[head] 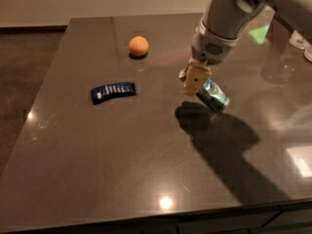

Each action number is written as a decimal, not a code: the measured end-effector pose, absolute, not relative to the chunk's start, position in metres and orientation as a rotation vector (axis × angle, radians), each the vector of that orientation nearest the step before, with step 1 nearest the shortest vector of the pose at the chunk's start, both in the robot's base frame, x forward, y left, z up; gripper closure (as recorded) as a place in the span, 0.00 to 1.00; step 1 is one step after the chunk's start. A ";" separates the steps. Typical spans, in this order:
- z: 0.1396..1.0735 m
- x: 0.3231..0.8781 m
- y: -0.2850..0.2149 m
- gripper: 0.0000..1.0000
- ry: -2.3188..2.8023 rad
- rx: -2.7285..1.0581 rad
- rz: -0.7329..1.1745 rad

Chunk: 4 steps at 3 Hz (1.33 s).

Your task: Knock redbull can over

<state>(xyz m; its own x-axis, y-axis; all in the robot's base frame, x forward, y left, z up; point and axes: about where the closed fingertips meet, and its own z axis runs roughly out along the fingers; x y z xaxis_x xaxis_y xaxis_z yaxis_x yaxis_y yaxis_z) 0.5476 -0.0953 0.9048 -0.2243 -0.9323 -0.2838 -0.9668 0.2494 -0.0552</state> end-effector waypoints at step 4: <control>0.880 0.531 -0.079 0.00 2.264 -1.905 0.211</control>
Offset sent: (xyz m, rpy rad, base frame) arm -0.0142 0.0101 -0.0210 -0.0905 0.0700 0.0710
